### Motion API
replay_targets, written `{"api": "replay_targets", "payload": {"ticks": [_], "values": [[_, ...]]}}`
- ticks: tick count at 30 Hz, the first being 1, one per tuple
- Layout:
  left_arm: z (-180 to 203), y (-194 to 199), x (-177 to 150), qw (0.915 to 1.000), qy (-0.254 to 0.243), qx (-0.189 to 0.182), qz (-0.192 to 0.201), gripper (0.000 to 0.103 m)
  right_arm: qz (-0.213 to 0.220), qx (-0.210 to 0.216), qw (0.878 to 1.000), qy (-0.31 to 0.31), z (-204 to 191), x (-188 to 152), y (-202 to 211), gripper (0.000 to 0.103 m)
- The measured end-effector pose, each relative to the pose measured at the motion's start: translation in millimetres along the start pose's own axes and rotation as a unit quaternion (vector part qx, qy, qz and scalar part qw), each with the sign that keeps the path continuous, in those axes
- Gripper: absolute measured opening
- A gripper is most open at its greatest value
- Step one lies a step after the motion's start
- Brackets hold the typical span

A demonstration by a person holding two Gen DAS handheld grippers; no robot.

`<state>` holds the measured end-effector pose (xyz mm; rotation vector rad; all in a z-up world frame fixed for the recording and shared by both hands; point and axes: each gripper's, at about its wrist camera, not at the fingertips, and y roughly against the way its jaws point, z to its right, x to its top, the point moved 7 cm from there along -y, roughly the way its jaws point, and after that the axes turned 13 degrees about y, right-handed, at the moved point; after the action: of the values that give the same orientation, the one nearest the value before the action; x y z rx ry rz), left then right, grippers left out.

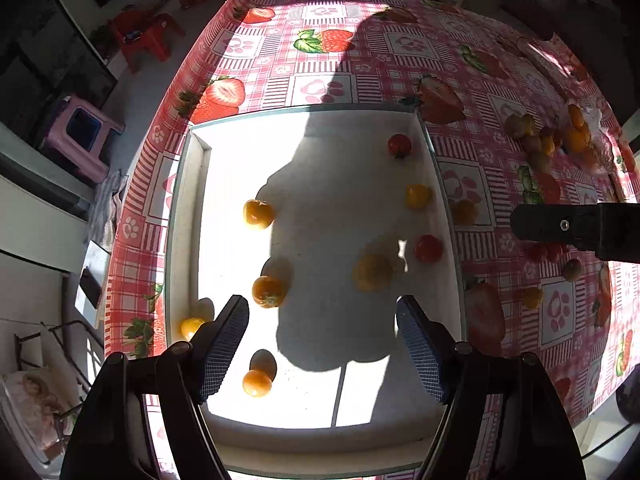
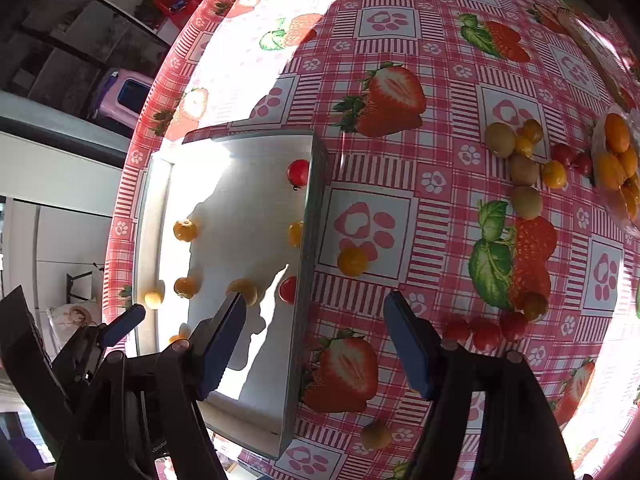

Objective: Organize fruits
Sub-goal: 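Grasp a red cherry tomato with the left gripper while the right gripper grasps a greenish-brown fruit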

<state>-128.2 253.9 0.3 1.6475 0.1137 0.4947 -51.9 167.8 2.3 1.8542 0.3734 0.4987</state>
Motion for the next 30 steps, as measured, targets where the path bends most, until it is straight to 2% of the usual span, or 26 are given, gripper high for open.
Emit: {"api": "replay_targets", "payload": {"ticks": [7, 14, 25, 30], "values": [[55.7, 2.5, 19.0, 0.9983, -0.049, -0.031, 0.004, 0.077, -0.004, -0.039, 0.997, -0.070, 68.5, -52.0, 18.4, 0.075], [112.3, -13.2, 16.4, 0.9936, -0.094, -0.058, -0.024, 0.077, -0.013, -0.060, 0.991, -0.116, 113.1, -94.2, 24.1, 0.075], [159.0, -45.0, -5.1, 0.9813, -0.171, -0.073, -0.051, 0.077, -0.020, -0.058, 0.992, -0.113, 127.3, -122.4, 16.1, 0.074], [177.7, -53.4, -10.1, 0.9740, -0.205, -0.079, -0.054, 0.077, -0.025, -0.053, 0.992, -0.110, 128.5, -129.2, 10.3, 0.067]]}}
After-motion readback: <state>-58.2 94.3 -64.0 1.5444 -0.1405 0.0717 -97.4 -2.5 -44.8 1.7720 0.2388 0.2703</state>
